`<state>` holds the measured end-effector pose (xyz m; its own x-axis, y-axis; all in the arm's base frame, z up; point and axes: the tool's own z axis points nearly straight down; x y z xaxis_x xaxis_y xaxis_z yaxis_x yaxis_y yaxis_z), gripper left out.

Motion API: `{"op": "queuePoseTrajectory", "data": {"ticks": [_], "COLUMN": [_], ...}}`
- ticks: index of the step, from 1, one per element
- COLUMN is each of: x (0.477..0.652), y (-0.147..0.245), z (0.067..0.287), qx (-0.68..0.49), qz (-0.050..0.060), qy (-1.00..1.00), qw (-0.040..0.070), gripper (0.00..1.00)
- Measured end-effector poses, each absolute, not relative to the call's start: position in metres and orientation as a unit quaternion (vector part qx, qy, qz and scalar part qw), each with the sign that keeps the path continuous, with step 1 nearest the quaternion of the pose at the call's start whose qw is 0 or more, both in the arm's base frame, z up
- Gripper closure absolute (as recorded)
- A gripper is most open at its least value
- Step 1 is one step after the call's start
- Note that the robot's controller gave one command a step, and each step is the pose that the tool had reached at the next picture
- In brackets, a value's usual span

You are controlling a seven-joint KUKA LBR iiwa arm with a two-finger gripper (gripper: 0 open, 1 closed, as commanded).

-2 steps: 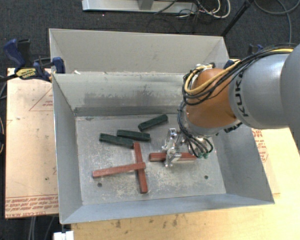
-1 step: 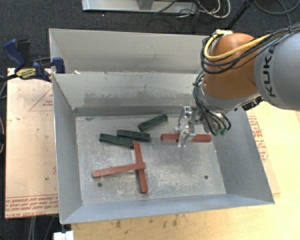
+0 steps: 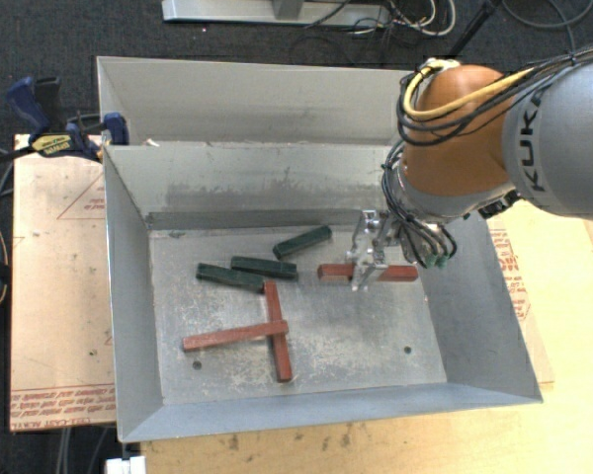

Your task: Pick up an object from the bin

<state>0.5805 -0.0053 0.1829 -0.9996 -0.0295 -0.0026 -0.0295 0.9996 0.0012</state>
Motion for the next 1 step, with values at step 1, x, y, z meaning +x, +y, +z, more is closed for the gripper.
{"op": "queuePoseTrajectory", "data": {"ticks": [1], "x": [0.5795], "y": [-0.0057], "z": [0.2788], "qx": [-0.019], "qz": [0.0], "qy": [1.0], "qw": [0.002], "gripper": [1.0]}}
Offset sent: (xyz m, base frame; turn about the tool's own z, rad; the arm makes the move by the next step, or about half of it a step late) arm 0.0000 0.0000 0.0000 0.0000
